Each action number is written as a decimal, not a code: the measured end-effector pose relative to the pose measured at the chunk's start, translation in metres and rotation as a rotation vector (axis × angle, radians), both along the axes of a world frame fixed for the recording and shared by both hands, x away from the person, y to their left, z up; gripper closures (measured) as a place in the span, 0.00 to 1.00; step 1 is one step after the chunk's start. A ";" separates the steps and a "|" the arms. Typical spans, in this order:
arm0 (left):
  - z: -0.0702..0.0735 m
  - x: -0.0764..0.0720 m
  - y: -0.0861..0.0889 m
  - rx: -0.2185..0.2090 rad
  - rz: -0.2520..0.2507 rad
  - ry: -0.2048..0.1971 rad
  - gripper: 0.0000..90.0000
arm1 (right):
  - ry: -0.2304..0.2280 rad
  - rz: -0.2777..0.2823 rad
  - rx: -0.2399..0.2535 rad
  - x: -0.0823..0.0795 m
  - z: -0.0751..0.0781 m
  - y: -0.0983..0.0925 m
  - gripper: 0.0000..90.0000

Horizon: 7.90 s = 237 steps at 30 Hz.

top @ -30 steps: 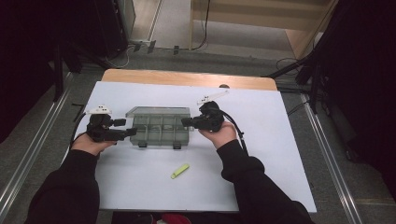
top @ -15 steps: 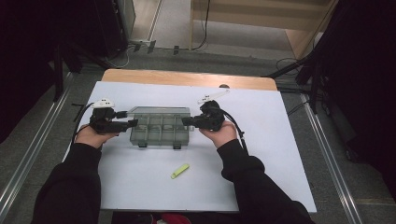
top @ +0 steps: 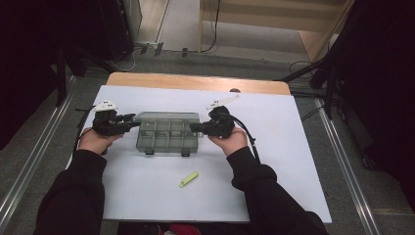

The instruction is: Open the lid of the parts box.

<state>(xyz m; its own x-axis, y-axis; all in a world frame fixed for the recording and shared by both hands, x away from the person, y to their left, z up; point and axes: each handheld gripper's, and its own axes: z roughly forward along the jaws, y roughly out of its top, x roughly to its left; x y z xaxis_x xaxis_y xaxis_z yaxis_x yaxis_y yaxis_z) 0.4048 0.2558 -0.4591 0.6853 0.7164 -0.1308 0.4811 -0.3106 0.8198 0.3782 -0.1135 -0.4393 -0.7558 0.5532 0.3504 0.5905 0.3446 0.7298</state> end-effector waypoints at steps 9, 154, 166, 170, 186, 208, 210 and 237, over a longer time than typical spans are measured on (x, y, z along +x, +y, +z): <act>0.005 0.000 -0.004 0.002 0.000 -0.019 0.72 | 0.003 0.000 -0.005 -0.003 -0.003 -0.006 0.94; -0.008 0.047 -0.030 -0.031 0.171 -0.071 0.70 | -0.183 -0.354 0.007 0.067 -0.043 0.005 0.80; -0.016 0.051 -0.032 -0.043 0.200 -0.070 0.70 | -0.176 -0.379 0.006 0.070 -0.046 0.007 0.82; -0.018 0.052 -0.034 -0.044 0.206 -0.074 0.70 | -0.177 -0.386 0.000 0.071 -0.048 0.007 0.83; -0.024 0.056 -0.036 -0.058 0.226 -0.079 0.69 | -0.164 -0.413 -0.002 0.074 -0.052 0.009 0.83; -0.029 0.060 -0.037 -0.089 0.246 -0.047 0.65 | -0.107 -0.436 0.027 0.078 -0.062 0.010 0.78; -0.030 0.061 -0.037 -0.101 0.247 -0.037 0.65 | -0.112 -0.435 0.023 0.078 -0.063 0.011 0.78; -0.036 0.066 -0.037 -0.124 0.249 0.003 0.60 | -0.093 -0.436 0.027 0.080 -0.068 0.013 0.72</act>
